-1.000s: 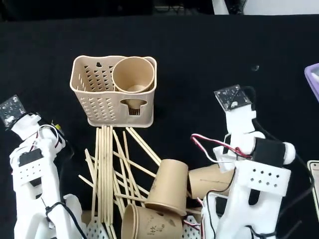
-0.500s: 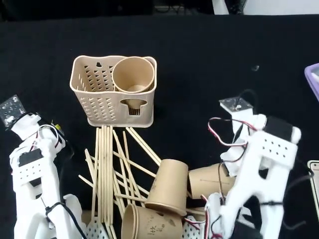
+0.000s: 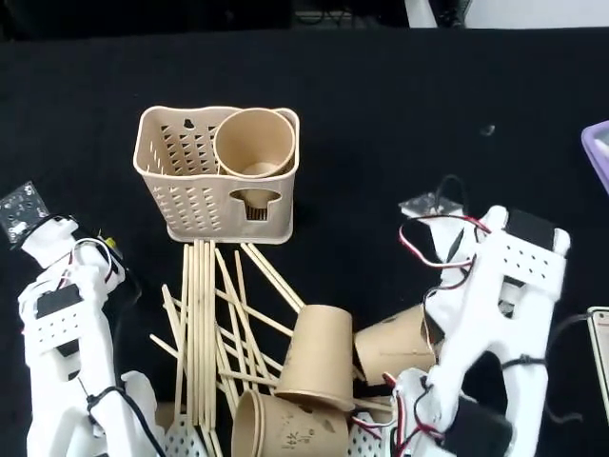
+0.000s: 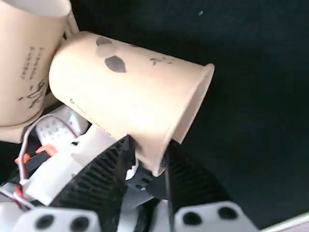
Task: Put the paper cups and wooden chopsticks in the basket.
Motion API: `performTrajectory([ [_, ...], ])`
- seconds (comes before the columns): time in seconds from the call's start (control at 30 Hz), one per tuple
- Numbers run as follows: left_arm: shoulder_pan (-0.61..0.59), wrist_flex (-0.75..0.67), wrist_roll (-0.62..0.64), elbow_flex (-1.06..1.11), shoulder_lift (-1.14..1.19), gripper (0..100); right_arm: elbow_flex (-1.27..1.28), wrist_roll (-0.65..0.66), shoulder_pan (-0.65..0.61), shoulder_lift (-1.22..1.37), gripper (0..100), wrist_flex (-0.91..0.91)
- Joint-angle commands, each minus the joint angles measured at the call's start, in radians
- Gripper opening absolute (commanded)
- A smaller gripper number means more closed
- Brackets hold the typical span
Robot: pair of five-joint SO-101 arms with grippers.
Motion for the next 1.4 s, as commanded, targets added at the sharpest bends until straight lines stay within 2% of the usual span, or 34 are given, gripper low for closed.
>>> performTrajectory([
  [0.0,-0.007,-0.017,0.009,-0.016,-0.021,17,-0.154,0.015,0.046,-0.130,1.1,0.032],
  [0.2,-0.007,-0.017,0.011,-0.016,-0.023,17,-0.354,0.020,0.040,-0.266,1.0,0.031],
  [0.37,-0.007,-0.017,0.011,-0.018,-0.023,17,-0.484,0.009,-0.071,-0.335,1.0,0.029],
  [0.47,-0.007,-0.017,0.011,-0.018,-0.023,17,-0.588,-0.078,-0.215,-0.361,1.0,0.028],
  [0.63,-0.007,-0.017,0.011,-0.018,-0.023,17,-0.816,-0.252,-0.582,-0.341,1.0,0.005],
  [0.7,-0.007,-0.017,0.011,-0.018,-0.023,17,-0.901,-0.295,-0.715,-0.294,1.0,-0.028],
  [0.8,-0.007,-0.017,0.009,-0.018,-0.023,17,-1.013,-0.334,-0.839,-0.147,1.0,-0.064],
  [1.07,-0.007,-0.017,0.008,-0.016,-0.023,17,-1.514,-0.342,-0.950,0.298,1.0,0.031],
  [1.23,-0.007,-0.017,0.008,-0.019,-0.023,17,-1.590,-0.342,-1.005,0.483,1.0,0.029],
  [1.37,-0.007,-0.017,0.006,-0.016,-0.023,17,-1.593,-0.338,-1.002,0.542,1.0,0.031],
])
